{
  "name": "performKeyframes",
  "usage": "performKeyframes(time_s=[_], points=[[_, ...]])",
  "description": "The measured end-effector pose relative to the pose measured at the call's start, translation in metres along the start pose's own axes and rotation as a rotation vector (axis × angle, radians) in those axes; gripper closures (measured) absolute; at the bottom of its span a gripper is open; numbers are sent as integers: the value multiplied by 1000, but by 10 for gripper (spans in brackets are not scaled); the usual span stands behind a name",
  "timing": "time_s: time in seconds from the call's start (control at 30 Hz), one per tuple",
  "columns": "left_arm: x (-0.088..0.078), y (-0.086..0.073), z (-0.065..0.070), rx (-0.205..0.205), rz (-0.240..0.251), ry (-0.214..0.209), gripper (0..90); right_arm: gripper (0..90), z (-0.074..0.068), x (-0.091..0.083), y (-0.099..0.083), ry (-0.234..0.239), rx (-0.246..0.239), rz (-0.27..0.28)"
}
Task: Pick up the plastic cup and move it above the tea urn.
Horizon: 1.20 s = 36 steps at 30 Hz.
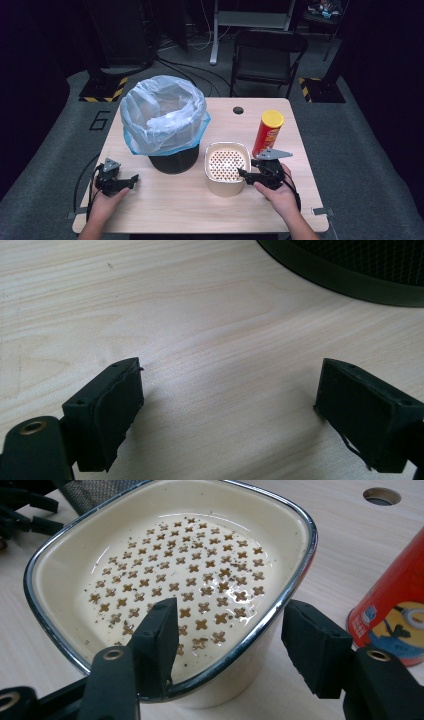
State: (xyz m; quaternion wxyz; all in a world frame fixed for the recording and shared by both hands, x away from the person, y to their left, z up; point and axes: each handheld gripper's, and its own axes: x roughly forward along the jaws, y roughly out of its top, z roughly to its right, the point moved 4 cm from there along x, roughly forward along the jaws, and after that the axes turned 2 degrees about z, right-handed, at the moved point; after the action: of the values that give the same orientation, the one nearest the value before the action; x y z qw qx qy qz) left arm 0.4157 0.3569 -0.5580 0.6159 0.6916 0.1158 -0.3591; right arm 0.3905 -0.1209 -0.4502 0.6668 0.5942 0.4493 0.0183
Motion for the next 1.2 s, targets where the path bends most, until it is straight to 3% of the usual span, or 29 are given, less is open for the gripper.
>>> performKeyframes(time_s=[0.23, 0.33, 0.43, 0.5, 0.53, 0.67, 0.7, 0.77, 0.87, 0.97, 1.07, 1.2], points=[[0, 0, 0, 2, -1, 1, 116, 384, -10, -20, -17, 14, -23, 22], [0, 0, 0, 3, -1, 4, 116, 366, -13, -35, -19, 0, -38, 77], [0, 0, 0, 4, -2, 4, 116, 307, -5, -57, -20, -91, -48, 155], [0, 0, 0, 5, -2, 4, 116, 274, 5, -69, -26, -188, -43, 172], [0, 0, 0, 2, -1, 3, 116, 255, 9, -72, -29, -210, -35, 172], [0, 0, 0, -1, -1, 2, 115, 166, 28, -67, -54, -298, 18, 102], [0, 0, 0, 2, -1, 3, 115, 166, 28, -67, -54, -298, 18, 102], [0, 0, 0, 1, -1, 2, 115, 143, 32, -62, -60, -344, 6, 84], [0, 0, 0, -1, -1, 2, 115, 144, 33, -58, -63, -328, 42, 100], [0, 0, 0, -1, -1, 2, 115, 146, 33, -56, -63, -317, 54, 105], [0, 0, 0, -1, -1, 2, 115, 157, 30, -61, -59, -328, 45, 149], [0, 0, 0, -1, -1, 2, 115, 140, 28, -54, -62, -345, 35, 91]])
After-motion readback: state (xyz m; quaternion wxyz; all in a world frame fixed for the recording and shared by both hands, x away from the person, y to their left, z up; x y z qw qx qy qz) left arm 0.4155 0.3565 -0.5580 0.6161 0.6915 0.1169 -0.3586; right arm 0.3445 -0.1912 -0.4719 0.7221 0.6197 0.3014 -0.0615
